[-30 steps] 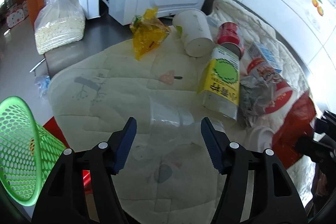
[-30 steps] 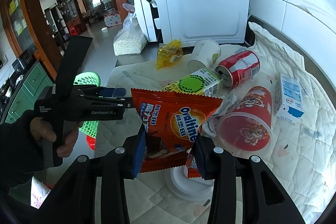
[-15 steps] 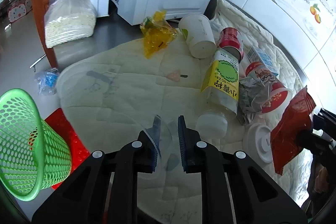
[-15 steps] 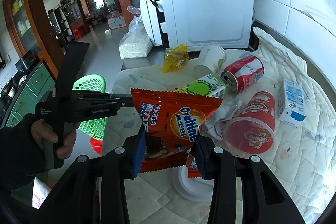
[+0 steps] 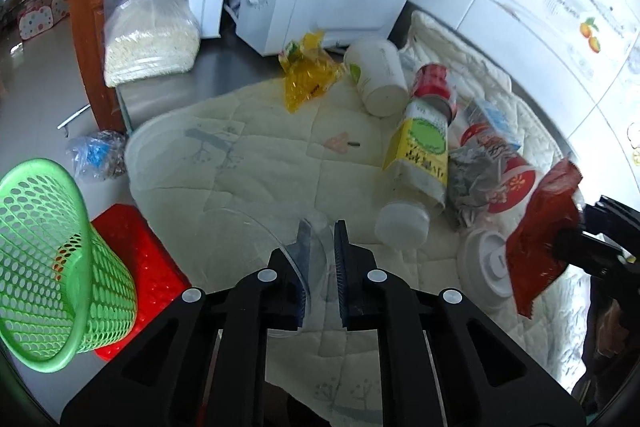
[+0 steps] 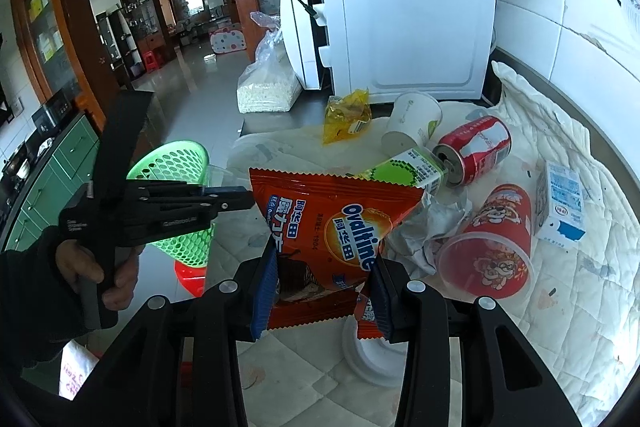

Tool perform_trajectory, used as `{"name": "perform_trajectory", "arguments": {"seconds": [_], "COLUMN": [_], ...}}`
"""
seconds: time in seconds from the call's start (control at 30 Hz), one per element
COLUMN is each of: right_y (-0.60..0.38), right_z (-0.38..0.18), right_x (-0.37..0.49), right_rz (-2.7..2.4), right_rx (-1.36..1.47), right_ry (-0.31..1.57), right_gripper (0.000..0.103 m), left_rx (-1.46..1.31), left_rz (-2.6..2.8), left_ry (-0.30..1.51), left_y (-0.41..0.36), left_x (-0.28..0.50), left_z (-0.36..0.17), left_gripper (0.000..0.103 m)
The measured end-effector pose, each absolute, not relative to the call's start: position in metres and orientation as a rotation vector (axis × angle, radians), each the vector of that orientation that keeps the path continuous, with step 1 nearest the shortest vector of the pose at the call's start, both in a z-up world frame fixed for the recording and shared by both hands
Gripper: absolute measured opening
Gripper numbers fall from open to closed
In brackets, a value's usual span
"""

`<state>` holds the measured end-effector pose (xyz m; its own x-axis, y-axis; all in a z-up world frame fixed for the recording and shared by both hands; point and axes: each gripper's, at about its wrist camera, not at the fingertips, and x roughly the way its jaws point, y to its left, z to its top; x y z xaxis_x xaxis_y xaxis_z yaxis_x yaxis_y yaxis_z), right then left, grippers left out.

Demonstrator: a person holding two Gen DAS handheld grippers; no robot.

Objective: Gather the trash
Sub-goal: 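Carry the wrapper with the right gripper over the green basket and release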

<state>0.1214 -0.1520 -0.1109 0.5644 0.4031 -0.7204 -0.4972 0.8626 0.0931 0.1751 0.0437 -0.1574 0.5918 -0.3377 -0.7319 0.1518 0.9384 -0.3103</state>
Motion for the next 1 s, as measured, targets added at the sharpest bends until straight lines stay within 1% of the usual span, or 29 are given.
{"name": "perform_trajectory", "arguments": {"seconds": [0.2, 0.43, 0.53, 0.73, 0.77, 0.87, 0.93, 1.0], "right_y": [-0.127, -0.048, -0.011, 0.064, 0.075, 0.108, 0.127, 0.141], "right_z": [-0.106, -0.103, -0.107, -0.118, -0.118, -0.123, -0.127, -0.132], "right_x": [0.128, 0.140, 0.146, 0.163, 0.164, 0.169, 0.175, 0.179], "right_rz": [0.581, 0.730, 0.790, 0.867, 0.877, 0.899, 0.914, 0.921], "right_rx": [-0.148, -0.202, -0.206, -0.233, -0.239, -0.254, -0.255, -0.262], "right_ry": [0.810, 0.803, 0.812, 0.835, 0.834, 0.838, 0.846, 0.848], "right_gripper": [0.039, 0.039, 0.039, 0.040, 0.040, 0.040, 0.040, 0.040], "left_rx": [-0.286, -0.330, -0.338, -0.345, -0.350, -0.386, -0.386, -0.408], "left_rz": [-0.233, -0.053, 0.044, 0.186, 0.195, 0.208, 0.230, 0.236], "left_ry": [0.838, 0.768, 0.784, 0.870, 0.882, 0.902, 0.907, 0.904], "left_y": [0.076, 0.163, 0.206, 0.272, 0.279, 0.298, 0.304, 0.309], "left_x": [0.150, 0.119, 0.112, 0.111, 0.111, 0.109, 0.107, 0.102], "left_z": [-0.137, -0.114, -0.123, -0.166, -0.171, -0.187, -0.193, -0.199], "left_gripper": [0.011, 0.011, 0.011, 0.013, 0.014, 0.024, 0.026, 0.043]}}
